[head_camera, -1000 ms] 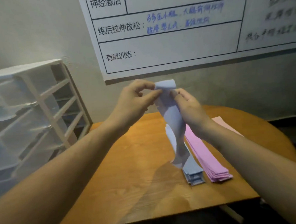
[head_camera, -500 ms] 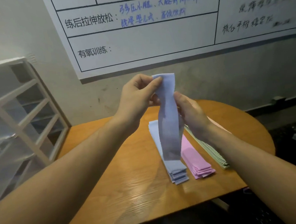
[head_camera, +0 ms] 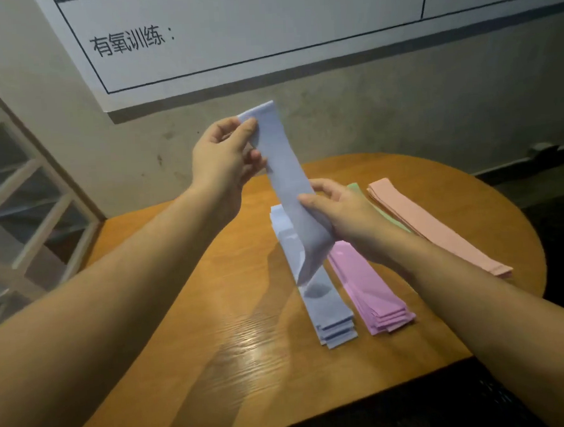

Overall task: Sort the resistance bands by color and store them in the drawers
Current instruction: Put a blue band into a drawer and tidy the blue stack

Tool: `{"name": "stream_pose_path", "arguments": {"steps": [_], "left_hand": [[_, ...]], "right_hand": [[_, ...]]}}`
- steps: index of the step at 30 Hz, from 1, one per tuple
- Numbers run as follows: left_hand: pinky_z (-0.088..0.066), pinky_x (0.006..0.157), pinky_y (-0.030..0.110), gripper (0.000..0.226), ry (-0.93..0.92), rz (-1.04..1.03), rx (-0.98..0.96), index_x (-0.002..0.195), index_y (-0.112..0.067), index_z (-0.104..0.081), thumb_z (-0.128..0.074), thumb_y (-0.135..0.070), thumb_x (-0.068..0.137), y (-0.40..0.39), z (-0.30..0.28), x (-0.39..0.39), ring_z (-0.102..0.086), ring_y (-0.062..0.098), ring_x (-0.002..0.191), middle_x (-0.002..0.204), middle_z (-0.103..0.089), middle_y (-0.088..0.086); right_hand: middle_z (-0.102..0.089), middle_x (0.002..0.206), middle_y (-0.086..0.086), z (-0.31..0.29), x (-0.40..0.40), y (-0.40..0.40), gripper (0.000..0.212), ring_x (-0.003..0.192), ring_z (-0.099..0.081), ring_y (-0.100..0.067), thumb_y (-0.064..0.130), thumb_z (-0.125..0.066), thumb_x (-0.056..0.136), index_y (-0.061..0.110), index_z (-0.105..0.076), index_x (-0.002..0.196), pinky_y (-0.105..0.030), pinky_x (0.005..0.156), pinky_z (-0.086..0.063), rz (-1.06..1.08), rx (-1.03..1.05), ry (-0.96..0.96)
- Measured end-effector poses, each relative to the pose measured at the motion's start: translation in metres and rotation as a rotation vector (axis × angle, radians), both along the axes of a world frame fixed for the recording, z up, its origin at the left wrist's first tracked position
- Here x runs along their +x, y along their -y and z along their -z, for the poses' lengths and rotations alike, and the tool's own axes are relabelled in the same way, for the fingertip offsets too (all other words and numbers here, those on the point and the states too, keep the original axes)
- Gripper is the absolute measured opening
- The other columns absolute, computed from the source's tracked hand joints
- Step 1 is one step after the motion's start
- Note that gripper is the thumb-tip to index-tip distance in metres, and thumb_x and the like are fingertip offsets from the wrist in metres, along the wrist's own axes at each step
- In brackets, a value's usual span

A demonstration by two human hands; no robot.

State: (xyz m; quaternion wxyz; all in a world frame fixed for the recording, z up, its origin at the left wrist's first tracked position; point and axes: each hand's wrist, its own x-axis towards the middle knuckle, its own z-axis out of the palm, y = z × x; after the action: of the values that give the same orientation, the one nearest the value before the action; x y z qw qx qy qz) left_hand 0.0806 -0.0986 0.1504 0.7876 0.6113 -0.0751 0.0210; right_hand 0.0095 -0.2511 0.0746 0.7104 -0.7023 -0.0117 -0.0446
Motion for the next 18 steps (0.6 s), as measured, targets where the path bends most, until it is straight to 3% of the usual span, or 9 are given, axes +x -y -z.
{"name": "stream_pose_path", "arguments": {"steps": [3,8,13,18], "left_hand": [[-0.053,0.058,0.021,0.025,-0.098,-0.045,-0.061,0.117,-0.012,-0.059,-0.062,-0.001,0.094,0.003,0.018,0.018,-0.052,0.009,0.052,0.080,-0.060,0.004],[-0.054,0.056,0.021,0.026,-0.201,-0.048,-0.019,0.114,-0.015,-0.055,-0.060,0.001,0.094,0.009,0.059,0.037,-0.051,0.009,0.050,0.077,-0.057,0.003],[-0.058,0.059,0.025,0.032,-0.309,-0.040,0.062,0.109,-0.013,-0.042,-0.066,-0.001,0.093,0.011,0.099,0.056,-0.054,0.012,0.057,0.082,-0.054,0.007],[-0.061,0.061,0.027,0.025,-0.298,-0.041,0.281,0.115,-0.007,-0.056,-0.068,-0.009,0.093,0.012,0.131,0.072,-0.059,0.015,0.056,0.085,-0.061,0.011]], "right_hand": [[-0.071,0.087,0.012,0.012,0.000,0.008,0.014,0.075,-0.065,-0.007,0.028,-0.055,0.102,0.026,-0.068,0.098,-0.020,0.054,-0.046,-0.013,-0.172,-0.090],[-0.072,0.103,0.004,0.027,-0.001,0.015,0.012,0.089,-0.071,-0.014,0.032,-0.056,0.100,0.027,-0.066,0.104,-0.035,0.082,-0.056,0.000,-0.334,-0.158],[-0.072,0.098,-0.005,0.049,-0.003,0.012,0.012,0.090,-0.071,-0.027,0.034,-0.061,0.095,0.028,-0.055,0.103,-0.044,0.082,-0.056,-0.007,-0.434,-0.251],[-0.069,0.101,0.001,0.067,0.008,0.006,0.012,0.090,-0.068,-0.020,0.037,-0.057,0.095,0.029,-0.054,0.104,-0.042,0.084,-0.055,0.002,-0.524,-0.307]]}}
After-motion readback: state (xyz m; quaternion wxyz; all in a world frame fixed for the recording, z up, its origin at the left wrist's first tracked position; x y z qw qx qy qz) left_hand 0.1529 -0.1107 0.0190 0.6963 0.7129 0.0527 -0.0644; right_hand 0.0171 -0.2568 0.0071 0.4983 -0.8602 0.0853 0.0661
